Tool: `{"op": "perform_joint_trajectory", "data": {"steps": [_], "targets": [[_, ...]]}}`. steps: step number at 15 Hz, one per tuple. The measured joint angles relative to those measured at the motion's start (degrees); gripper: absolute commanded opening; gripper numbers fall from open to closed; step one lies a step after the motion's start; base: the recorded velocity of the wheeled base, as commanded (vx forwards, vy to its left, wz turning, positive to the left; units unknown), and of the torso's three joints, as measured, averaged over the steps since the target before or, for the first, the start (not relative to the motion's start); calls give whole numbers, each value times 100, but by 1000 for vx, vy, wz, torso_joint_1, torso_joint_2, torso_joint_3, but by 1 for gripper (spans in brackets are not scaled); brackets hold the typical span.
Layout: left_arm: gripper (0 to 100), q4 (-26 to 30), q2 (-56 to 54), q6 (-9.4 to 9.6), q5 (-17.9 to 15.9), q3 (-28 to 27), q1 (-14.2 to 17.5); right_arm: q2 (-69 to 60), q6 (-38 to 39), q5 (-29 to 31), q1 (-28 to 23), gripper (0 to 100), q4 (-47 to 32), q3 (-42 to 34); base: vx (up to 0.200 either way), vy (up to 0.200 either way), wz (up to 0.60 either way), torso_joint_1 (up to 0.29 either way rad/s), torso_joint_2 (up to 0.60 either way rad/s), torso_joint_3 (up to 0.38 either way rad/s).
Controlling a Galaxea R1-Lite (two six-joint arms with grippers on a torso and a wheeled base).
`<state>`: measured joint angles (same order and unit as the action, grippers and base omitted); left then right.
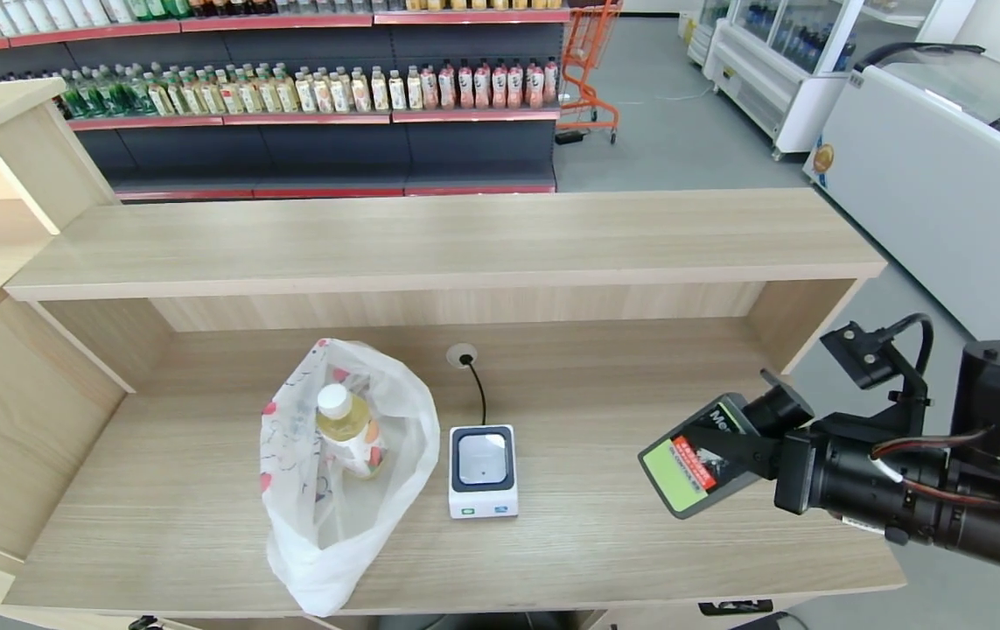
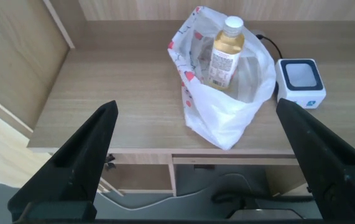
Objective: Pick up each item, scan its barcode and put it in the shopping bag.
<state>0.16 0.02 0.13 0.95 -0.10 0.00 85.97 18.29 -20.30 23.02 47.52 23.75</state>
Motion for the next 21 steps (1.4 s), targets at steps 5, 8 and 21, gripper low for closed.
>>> {"op": "perform_joint_trajectory", "data": {"steps": [5, 8, 21], "targets": [[100, 2, 0, 11, 0, 0, 0, 953, -22, 27, -20, 0, 119, 393, 0, 200, 0, 2, 2, 3], [100, 2, 0, 27, 0, 0, 0, 1725, -72, 65, -33, 0, 377, 828, 0, 67, 0, 1, 1, 1], [100, 0, 0, 30, 0, 0, 0, 3602, -488, 101, 83, 0, 772, 2060, 0, 0, 0, 0, 0, 0]]}}
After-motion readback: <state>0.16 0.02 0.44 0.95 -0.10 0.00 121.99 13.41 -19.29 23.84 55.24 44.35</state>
